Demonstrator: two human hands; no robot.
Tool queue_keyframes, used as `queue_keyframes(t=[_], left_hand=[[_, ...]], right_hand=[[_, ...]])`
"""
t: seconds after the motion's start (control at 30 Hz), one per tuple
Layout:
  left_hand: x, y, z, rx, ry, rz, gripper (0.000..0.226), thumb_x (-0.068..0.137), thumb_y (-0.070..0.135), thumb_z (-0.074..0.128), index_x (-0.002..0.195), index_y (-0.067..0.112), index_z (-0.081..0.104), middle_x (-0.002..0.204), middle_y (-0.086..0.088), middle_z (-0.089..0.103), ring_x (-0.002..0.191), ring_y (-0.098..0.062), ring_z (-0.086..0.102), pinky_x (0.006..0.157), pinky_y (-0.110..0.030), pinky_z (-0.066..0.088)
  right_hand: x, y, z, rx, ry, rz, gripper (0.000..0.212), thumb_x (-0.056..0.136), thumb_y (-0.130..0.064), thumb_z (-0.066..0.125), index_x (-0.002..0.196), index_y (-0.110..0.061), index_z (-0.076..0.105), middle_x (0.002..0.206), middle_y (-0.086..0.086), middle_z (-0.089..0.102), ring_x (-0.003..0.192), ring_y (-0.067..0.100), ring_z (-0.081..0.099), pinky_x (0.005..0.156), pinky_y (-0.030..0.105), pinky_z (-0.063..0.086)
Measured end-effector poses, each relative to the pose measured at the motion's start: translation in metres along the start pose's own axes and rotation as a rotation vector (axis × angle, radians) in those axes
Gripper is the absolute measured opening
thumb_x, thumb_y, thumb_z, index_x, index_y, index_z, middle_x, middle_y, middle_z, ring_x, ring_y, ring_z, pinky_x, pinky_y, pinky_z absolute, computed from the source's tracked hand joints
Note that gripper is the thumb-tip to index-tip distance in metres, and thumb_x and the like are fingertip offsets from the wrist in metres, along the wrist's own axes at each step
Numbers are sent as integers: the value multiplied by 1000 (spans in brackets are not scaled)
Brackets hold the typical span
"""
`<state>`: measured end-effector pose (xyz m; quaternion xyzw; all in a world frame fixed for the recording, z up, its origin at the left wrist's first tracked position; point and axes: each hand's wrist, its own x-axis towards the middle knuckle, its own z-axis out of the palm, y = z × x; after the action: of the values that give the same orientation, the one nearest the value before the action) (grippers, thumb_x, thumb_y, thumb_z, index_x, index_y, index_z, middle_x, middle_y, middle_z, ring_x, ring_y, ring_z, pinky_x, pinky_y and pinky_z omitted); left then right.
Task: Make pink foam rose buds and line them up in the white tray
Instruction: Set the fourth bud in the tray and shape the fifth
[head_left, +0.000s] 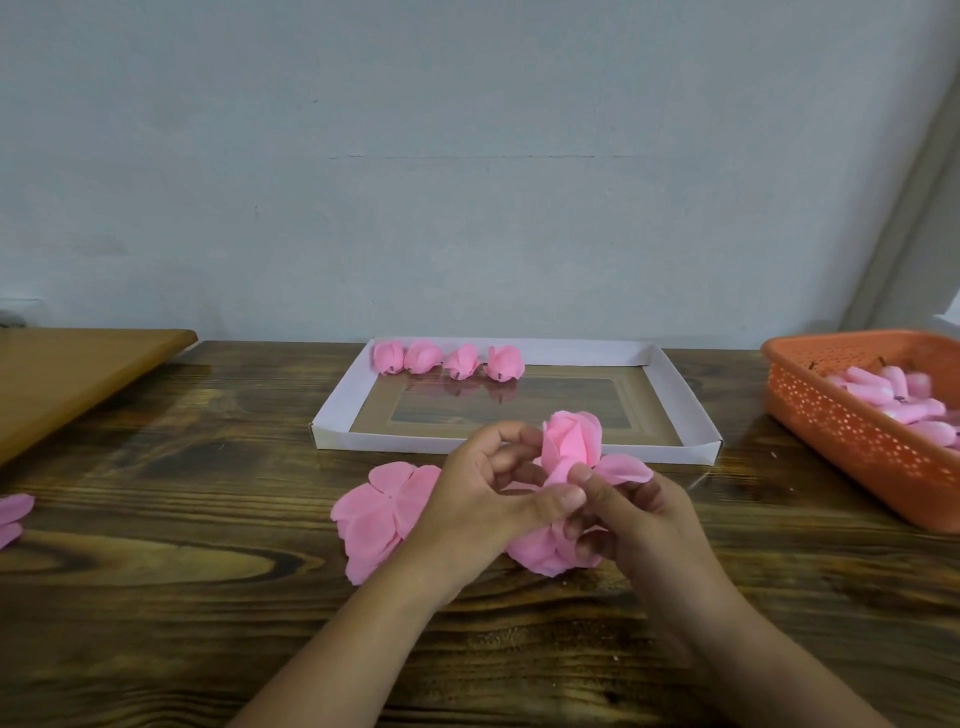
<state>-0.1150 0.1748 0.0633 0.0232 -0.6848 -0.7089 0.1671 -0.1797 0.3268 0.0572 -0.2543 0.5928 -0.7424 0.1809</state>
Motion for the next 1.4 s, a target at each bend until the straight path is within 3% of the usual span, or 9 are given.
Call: queue_keyframes(t=[0.17, 0.5, 0.77, 0.87, 1.0, 1.07, 1.17, 1.27, 1.4], left_hand=[[-1, 0, 1, 50, 21, 22, 39, 83, -1, 80, 116, 11, 63, 108, 3, 79, 103, -19, 74, 82, -26, 61], [0, -5, 2, 122, 53, 102, 26, 88, 3, 76, 111, 11, 66, 104, 2, 80, 96, -12, 76, 79, -21, 59], [1, -11, -1, 195, 9, 226, 20, 88, 2, 77, 94, 14, 62, 78, 5, 75, 75, -8, 71, 70, -19, 54], [1, -11, -4, 323, 9, 285, 12, 92, 12, 74, 92, 22, 66, 82, 12, 74, 81, -1, 71, 71, -15, 53], [0, -12, -8, 529, -28, 327, 5, 99, 35, 62, 95, 32, 59, 85, 11, 74, 84, -9, 71, 75, -29, 56], [-2, -10, -8, 538, -32, 324, 7, 98, 43, 57, 96, 36, 57, 86, 17, 73, 85, -3, 70, 70, -19, 54], [-1, -9, -9, 565, -19, 317, 5, 99, 40, 58, 97, 35, 57, 89, 17, 73, 87, -3, 69, 69, -22, 53], [0, -10, -9, 609, -21, 349, 5, 100, 37, 60, 95, 37, 57, 87, 22, 69, 86, -3, 66, 66, -15, 48], [2, -10, -8, 639, -27, 366, 9, 98, 33, 64, 93, 38, 59, 101, 32, 65, 103, 4, 62, 79, -9, 48]], right_hand=[[0, -1, 0, -7, -5, -6, 28, 86, -38, 70, 85, -12, 78, 70, 9, 69, 62, 16, 65, 51, 24, 51], [1, -1, -2, -14, -23, 37, 34, 91, -43, 68, 86, -12, 79, 72, 10, 69, 63, 17, 62, 54, 23, 51], [3, -1, -3, 23, -9, 102, 40, 80, -46, 69, 70, -8, 76, 66, 14, 65, 57, 18, 59, 53, 23, 50], [2, -3, -3, 12, -13, 126, 38, 84, -42, 67, 72, -7, 75, 68, 15, 66, 57, 18, 59, 53, 23, 50], [1, -3, -2, -55, -33, 138, 31, 93, -32, 64, 78, -7, 74, 72, 15, 67, 59, 19, 61, 54, 23, 51], [0, -4, -1, -97, -53, 123, 27, 94, -30, 66, 77, -10, 74, 71, 12, 68, 59, 18, 62, 54, 22, 51], [-2, -8, 2, -202, -90, 98, 15, 86, -27, 70, 76, -17, 74, 65, 5, 68, 57, 12, 62, 55, 20, 50], [-3, -7, 0, -327, -86, 48, 26, 92, -18, 68, 70, -31, 73, 60, 0, 67, 54, 7, 60, 53, 19, 49], [-3, -10, 0, -350, -90, 48, 27, 90, -21, 69, 66, -32, 72, 57, -1, 65, 52, 6, 59, 51, 18, 49]])
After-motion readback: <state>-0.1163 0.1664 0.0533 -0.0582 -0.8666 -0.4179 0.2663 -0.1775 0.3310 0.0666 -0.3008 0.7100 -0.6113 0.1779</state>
